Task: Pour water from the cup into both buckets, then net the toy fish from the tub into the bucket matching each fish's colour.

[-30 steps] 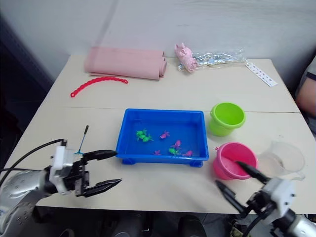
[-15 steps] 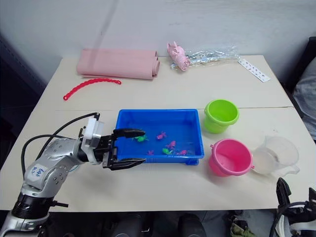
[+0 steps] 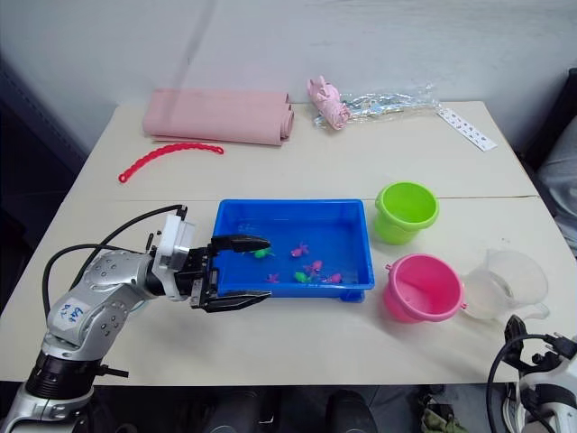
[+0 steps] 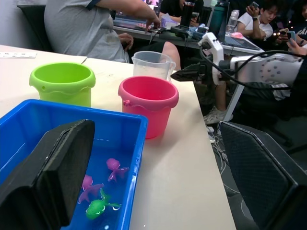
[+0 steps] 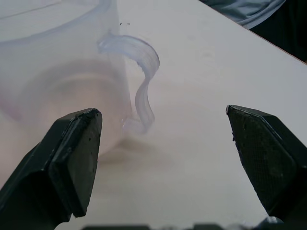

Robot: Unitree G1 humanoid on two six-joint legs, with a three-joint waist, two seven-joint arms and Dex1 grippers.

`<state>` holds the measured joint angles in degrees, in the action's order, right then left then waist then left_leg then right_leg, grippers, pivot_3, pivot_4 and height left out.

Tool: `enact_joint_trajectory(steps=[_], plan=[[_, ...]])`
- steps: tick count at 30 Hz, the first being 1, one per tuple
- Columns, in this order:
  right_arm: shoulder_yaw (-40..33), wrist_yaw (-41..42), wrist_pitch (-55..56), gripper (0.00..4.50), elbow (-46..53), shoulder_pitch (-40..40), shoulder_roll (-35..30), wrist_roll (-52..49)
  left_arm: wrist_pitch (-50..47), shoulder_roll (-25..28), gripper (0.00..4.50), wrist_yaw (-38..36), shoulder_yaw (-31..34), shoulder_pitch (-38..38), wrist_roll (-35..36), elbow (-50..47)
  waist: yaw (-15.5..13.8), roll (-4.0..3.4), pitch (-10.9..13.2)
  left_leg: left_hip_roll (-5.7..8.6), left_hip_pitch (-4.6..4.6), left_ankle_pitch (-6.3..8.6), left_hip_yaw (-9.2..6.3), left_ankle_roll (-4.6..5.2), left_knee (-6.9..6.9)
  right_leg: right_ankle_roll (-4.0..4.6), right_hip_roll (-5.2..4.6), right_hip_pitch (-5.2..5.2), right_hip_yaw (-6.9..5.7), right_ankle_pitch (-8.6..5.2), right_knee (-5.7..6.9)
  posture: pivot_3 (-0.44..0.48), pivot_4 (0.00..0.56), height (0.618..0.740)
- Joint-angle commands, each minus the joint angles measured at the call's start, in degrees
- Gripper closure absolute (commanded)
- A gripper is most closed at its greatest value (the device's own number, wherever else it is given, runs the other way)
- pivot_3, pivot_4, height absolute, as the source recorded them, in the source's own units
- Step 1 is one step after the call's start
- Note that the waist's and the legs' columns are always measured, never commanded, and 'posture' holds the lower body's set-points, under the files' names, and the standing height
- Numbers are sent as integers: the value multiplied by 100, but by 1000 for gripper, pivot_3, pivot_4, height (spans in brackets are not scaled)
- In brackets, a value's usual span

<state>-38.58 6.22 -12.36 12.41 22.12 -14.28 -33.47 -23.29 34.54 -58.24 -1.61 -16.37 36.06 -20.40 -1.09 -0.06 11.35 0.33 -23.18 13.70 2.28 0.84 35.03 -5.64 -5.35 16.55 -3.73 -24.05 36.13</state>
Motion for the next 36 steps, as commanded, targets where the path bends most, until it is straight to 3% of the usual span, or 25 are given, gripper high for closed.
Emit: enact_joint_trajectory(steps=[1, 18, 30, 33, 36], plan=[[-273, -29, 267, 96, -234, -144, -59, 34, 46, -29, 0, 42, 32, -3, 17, -238, -5, 0, 0, 0, 0, 0, 0, 1, 1, 0, 0, 0, 0, 0, 0, 0, 150, 740], [-388, -24, 806, 96, -1458, -940, -498, 428, 149, -180, 0, 132, -10, -171, -85, -107, 1, 0, 0, 1, 0, -4, 3, 7, 8, 0, -1, 0, 1, 0, 10, 0, 150, 740], [-331, 319, 850, 96, -1792, -1263, -602, 284, 412, -445, 0, 236, -41, -367, -336, 143, 2, 0, 0, 0, 0, -8, 4, 9, 13, 0, 0, 0, 0, 0, 17, 0, 150, 740], [-307, 354, 858, 891, -1780, -1286, -603, 302, 402, -579, 0, 371, 18, -441, -316, 154, 3, 0, 0, 1, 0, -9, 4, 11, 15, -1, -1, 0, 0, 0, 19, 0, 150, 740], [-300, 374, 846, 2373, -1784, -1344, -615, 313, 461, -554, 0, 337, -12, -404, -389, 171, 4, 0, 0, 0, 1, -9, 5, 10, 15, -1, 0, 1, 0, 0, 22, 0, 150, 740]])
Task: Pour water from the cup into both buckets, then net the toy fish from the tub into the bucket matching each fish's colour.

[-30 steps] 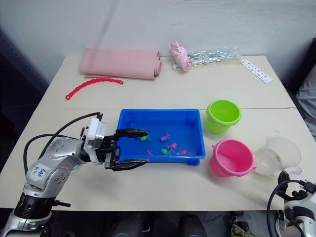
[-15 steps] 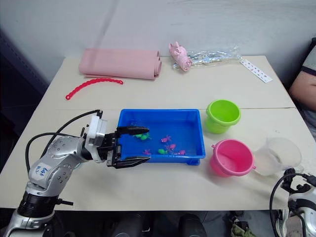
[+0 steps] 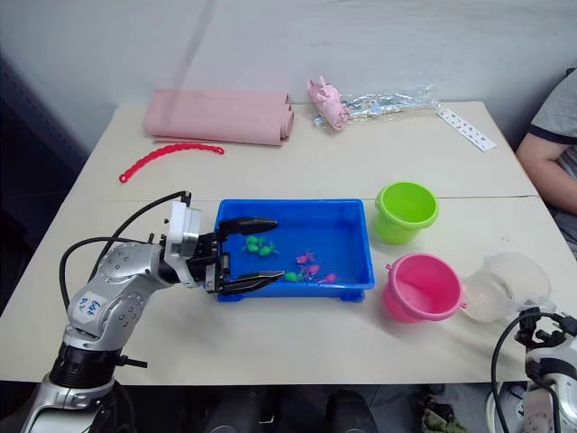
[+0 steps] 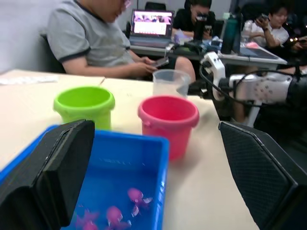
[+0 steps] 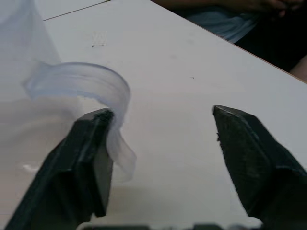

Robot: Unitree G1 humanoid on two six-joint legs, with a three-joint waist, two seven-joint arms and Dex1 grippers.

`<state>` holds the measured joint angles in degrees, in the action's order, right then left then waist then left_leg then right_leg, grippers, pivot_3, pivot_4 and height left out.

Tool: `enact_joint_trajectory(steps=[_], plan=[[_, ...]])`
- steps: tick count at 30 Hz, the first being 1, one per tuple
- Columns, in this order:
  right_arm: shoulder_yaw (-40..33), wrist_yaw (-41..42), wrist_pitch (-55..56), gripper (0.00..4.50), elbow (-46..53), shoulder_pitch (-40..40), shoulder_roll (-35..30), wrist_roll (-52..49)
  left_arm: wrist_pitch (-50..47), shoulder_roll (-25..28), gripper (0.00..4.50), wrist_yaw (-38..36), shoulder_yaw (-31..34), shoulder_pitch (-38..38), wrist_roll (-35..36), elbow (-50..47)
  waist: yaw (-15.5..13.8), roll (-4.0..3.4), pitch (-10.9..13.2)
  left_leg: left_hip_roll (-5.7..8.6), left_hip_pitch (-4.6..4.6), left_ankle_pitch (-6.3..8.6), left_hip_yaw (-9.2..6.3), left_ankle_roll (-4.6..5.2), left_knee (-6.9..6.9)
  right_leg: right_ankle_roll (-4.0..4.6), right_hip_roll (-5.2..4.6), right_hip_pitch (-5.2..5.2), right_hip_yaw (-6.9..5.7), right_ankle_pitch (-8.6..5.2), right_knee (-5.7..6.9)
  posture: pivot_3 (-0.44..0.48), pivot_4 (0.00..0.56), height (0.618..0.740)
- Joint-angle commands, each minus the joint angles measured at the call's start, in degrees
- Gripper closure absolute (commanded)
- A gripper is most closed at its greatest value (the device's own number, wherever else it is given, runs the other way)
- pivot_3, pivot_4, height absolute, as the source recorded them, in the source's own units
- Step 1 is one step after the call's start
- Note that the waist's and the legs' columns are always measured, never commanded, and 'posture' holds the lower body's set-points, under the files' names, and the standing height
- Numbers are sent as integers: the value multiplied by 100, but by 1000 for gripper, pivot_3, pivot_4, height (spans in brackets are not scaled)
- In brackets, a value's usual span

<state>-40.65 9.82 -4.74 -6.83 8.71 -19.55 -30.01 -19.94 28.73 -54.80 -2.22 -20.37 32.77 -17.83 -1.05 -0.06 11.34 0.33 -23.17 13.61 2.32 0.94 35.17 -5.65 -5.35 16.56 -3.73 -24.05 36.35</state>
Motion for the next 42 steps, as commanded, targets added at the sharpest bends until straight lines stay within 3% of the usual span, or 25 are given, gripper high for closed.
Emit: enact_joint_trajectory(steps=[1, 4, 15, 31, 42], plan=[[-93, 22, 85, 2881, 139, -22, -92, -26, 142, 33, 0, -12, 41, 9, -80, -84, 0, 0, 0, 0, 0, 0, 0, -1, 0, 0, 1, 1, -1, 0, 1, 0, 150, 740], [-88, -1, 64, 4459, 206, -63, -70, -21, 156, 24, 0, 5, 52, 76, -105, -115, 2, 0, 0, 0, 0, -1, 0, -1, 0, 0, 0, 1, 0, 0, 1, 0, 150, 740], [-169, -120, -64, 4459, 840, 25, -142, -51, 145, -4, 0, -20, 4, 142, -90, -144, -6, -1, 0, 0, 0, -2, 0, -1, 1, 0, -1, 1, 1, 0, 3, 0, 150, 740], [-712, 631, -24, 4459, 2647, 1015, -1274, 421, 54, -318, 0, -515, -505, -550, -118, 537, -18, -7, -1, 1, -2, -2, 3, 0, 0, 0, 2, 2, 0, 0, 0, 0, 150, 740], [-794, 871, 37, 4459, 3597, 1638, -1584, 1568, 4, -727, 0, -733, -810, -978, -189, 1052, -36, -7, -1, 4, -4, -4, 3, 2, 2, -1, 1, 1, 0, 0, -2, 0, 150, 740]])
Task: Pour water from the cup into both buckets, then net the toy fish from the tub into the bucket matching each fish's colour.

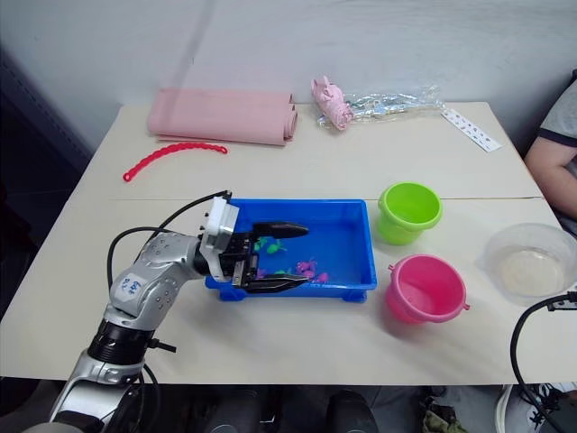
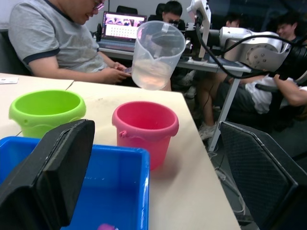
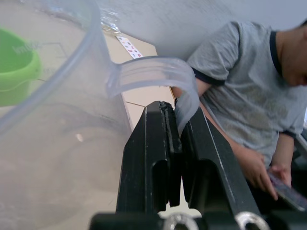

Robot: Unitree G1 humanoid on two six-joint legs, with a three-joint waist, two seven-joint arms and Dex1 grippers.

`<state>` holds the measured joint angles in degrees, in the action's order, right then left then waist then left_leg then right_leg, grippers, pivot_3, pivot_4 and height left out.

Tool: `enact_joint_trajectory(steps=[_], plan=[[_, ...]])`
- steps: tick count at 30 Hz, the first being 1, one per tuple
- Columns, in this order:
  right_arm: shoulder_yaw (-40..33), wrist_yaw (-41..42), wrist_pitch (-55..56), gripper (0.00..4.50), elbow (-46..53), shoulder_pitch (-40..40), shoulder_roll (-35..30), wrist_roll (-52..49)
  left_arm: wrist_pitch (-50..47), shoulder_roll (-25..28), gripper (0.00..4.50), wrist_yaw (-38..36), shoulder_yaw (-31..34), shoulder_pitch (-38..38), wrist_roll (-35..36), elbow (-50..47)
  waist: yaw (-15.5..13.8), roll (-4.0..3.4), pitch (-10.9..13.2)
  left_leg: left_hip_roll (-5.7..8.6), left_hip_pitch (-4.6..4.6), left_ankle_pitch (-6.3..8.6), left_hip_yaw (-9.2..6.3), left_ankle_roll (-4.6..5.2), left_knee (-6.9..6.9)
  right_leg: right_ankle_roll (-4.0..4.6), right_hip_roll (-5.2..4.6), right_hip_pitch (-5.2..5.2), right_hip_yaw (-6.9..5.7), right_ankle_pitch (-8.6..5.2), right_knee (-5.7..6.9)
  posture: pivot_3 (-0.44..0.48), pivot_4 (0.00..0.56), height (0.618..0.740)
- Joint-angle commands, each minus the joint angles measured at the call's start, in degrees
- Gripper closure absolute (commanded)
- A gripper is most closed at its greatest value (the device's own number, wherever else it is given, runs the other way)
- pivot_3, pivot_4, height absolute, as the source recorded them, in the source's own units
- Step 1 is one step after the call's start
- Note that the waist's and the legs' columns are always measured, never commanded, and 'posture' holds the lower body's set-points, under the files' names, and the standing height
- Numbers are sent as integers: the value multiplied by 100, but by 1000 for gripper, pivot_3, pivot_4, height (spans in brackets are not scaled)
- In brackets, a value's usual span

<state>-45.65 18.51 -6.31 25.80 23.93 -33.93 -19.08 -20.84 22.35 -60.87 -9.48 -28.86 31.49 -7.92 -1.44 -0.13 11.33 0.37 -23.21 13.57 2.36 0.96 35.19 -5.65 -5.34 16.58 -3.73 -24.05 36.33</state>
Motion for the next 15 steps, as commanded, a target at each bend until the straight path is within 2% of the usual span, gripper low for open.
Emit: enact_joint_trajectory(steps=[1, 9, 15], plan=[[-287, -19, 218, 4459, 365, 114, -146, 603, 116, -108, 0, -144, -105, -147, -85, 89, 3, 0, 0, 0, 0, 0, 0, 0, 0, 0, 0, 0, 0, 0, -2, 0, 150, 740], [-149, 42, 761, 4459, 330, 134, -173, 1590, 161, -134, 0, -265, -213, -118, -249, 137, 7, 0, 0, -1, 0, -1, 0, -1, 0, 0, 2, 0, 0, 0, -2, 0, 150, 740], [87, -15, 987, 4459, 222, -46, -37, 1969, 316, -209, 0, -229, -251, -97, -416, 192, 12, 0, 0, -1, 1, -1, 0, -2, 0, 0, 2, 0, 0, 0, -1, 0, 150, 740]])
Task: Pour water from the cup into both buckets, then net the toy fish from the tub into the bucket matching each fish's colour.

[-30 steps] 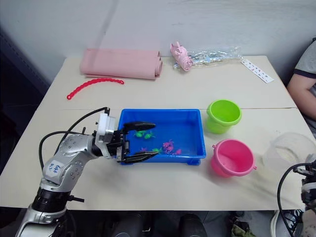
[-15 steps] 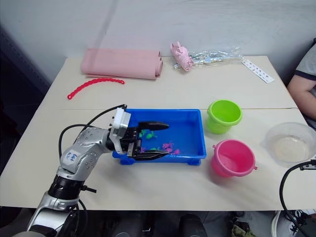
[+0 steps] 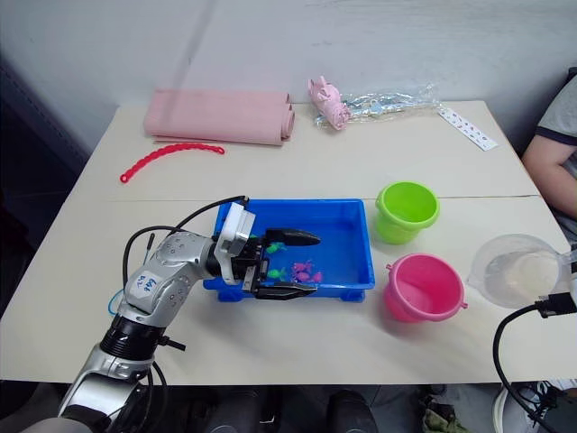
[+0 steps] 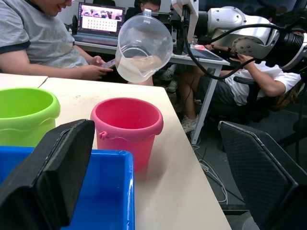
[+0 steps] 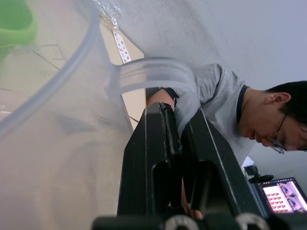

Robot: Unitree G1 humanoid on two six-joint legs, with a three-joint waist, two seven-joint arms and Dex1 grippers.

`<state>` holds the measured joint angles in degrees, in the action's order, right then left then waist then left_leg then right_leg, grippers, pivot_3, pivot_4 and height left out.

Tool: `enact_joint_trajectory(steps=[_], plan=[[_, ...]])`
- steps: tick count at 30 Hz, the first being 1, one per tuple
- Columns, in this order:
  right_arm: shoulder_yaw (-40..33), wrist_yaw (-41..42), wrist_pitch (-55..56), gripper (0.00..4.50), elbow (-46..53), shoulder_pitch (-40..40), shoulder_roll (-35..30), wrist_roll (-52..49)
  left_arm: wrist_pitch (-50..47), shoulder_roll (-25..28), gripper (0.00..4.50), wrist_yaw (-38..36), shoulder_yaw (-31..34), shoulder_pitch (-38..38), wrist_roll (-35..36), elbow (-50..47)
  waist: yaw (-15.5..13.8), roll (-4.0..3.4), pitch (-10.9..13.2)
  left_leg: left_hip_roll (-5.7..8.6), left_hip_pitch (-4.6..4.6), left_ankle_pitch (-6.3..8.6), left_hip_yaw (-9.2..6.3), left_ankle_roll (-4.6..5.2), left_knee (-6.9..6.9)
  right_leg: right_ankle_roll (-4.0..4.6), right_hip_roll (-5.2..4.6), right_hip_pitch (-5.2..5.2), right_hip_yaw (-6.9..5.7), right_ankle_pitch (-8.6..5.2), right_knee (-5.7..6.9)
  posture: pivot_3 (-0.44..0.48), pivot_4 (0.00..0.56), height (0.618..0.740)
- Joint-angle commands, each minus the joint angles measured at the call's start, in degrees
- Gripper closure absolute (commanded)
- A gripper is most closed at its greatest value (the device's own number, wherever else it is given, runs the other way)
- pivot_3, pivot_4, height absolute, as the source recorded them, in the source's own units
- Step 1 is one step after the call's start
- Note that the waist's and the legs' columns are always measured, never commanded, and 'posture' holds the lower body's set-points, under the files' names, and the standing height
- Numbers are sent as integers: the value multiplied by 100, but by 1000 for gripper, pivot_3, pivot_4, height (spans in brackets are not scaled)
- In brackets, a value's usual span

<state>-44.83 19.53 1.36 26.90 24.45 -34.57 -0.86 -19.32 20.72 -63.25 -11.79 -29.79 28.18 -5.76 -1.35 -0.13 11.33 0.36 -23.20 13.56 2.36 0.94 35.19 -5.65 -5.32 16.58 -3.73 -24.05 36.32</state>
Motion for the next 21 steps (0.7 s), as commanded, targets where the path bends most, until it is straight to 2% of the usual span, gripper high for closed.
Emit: enact_joint_trajectory(steps=[1, 21], plan=[[59, -117, 274, 4459, 101, -116, 33, 229, 183, -52, 0, 18, -15, 8, -110, -16, 1, 0, 0, 0, 0, 0, 0, 0, 0, 0, 0, 0, 0, 0, 0, 0, 150, 740], [347, -407, 1025, 4459, -415, -371, 47, 1189, 238, -15, 0, 152, 43, 232, -178, -193, 1, 0, 0, 0, 0, -1, 0, 1, 2, 0, -1, 0, -1, 0, 5, 0, 150, 740]])
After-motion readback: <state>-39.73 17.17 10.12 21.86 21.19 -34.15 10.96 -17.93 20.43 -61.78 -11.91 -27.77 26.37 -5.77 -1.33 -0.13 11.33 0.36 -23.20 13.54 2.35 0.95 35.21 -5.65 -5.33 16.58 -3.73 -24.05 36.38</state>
